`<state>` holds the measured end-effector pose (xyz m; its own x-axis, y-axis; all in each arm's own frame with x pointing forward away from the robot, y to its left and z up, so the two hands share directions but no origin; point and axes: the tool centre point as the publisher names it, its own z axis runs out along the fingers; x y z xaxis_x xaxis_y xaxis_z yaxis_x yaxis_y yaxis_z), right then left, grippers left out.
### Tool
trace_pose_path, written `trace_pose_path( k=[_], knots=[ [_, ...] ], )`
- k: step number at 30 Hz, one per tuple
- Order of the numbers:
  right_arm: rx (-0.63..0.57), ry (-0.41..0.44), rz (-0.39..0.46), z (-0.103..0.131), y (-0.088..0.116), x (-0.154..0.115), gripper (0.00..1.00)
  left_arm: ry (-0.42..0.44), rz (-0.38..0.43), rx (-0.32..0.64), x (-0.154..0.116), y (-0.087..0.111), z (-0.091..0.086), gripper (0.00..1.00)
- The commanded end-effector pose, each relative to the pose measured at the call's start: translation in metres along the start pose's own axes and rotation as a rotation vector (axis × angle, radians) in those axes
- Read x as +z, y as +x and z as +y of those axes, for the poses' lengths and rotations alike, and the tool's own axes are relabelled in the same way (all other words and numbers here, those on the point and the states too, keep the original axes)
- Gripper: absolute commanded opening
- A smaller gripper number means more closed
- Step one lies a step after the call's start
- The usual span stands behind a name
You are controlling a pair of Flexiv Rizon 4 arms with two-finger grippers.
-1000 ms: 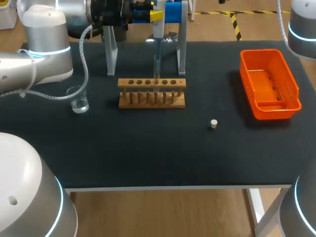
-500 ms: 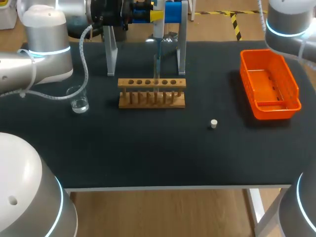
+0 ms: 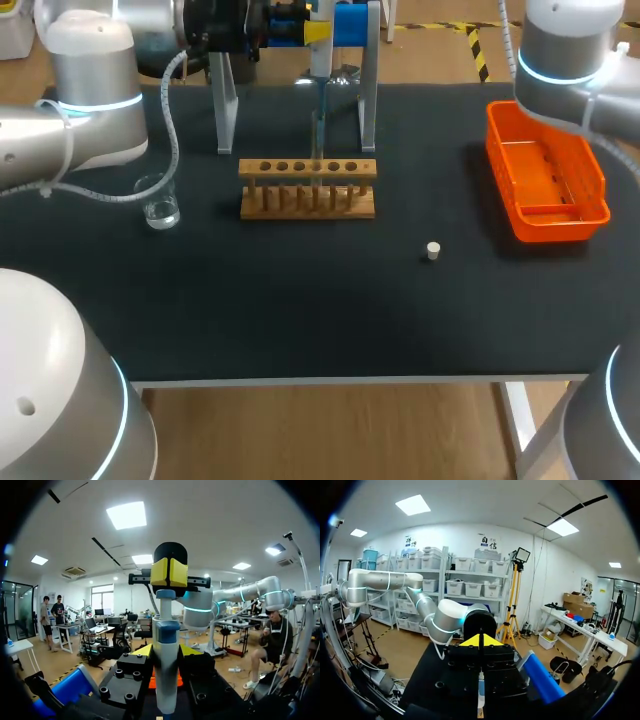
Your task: Invert the test tube, pick up the pipette, mount the tip to pipette, aspirate from beaker and dispense into the tube, eject the tip, return the pipette, and cap with the stopper.
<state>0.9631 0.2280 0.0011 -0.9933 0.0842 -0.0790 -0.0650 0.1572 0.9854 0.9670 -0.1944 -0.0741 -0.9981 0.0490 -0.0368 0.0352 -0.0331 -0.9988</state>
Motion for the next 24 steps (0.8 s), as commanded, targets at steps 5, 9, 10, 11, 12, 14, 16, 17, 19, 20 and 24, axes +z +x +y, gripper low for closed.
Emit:
trace_pose_path(
  k=[5,9,10,11,12,14,16,17,19,20,24],
  knots=[
    [0.019,-0.009,0.008,-0.005,-0.003,0.008,0.0,0.001,0.005,0.0,0.0,-0.002,0.0,0.0],
    [0.029,-0.008,0.013,-0.009,-0.002,0.009,0.0,0.001,0.005,0.0,0.0,-0.002,0.0,0.0],
    [0.03,-0.008,0.014,-0.01,-0.002,0.01,0.0,0.001,0.005,0.0,0.0,-0.002,0.0,0.0],
    [0.032,-0.008,0.015,-0.01,-0.002,0.01,0.0,0.001,0.005,0.0,0.0,-0.002,0.0,0.0],
    [0.033,-0.008,0.015,-0.011,-0.002,0.01,0.0,0.001,0.005,0.0,0.0,-0.002,0.0,0.0],
    [0.036,-0.009,0.017,-0.012,-0.001,0.01,0.0,0.001,0.005,0.0,0.0,-0.002,0.0,0.0],
    [0.039,-0.009,0.018,-0.013,-0.001,0.011,0.0,0.001,0.005,0.0,0.0,-0.002,0.0,0.0],
    [0.039,-0.009,0.018,-0.013,-0.001,0.011,0.0,0.001,0.005,0.0,0.0,-0.002,0.0,0.0],
    [0.043,-0.01,0.019,-0.015,-0.001,0.01,0.0,0.001,0.005,0.0,0.0,-0.002,0.0,0.0],
    [0.045,-0.011,0.02,-0.016,-0.001,0.01,0.0,0.001,0.005,0.0,0.0,-0.002,0.0,0.0],
    [0.057,-0.016,0.02,-0.019,-0.001,0.01,0.0,0.001,0.005,0.0,0.0,-0.002,0.0,0.0]
  ],
)
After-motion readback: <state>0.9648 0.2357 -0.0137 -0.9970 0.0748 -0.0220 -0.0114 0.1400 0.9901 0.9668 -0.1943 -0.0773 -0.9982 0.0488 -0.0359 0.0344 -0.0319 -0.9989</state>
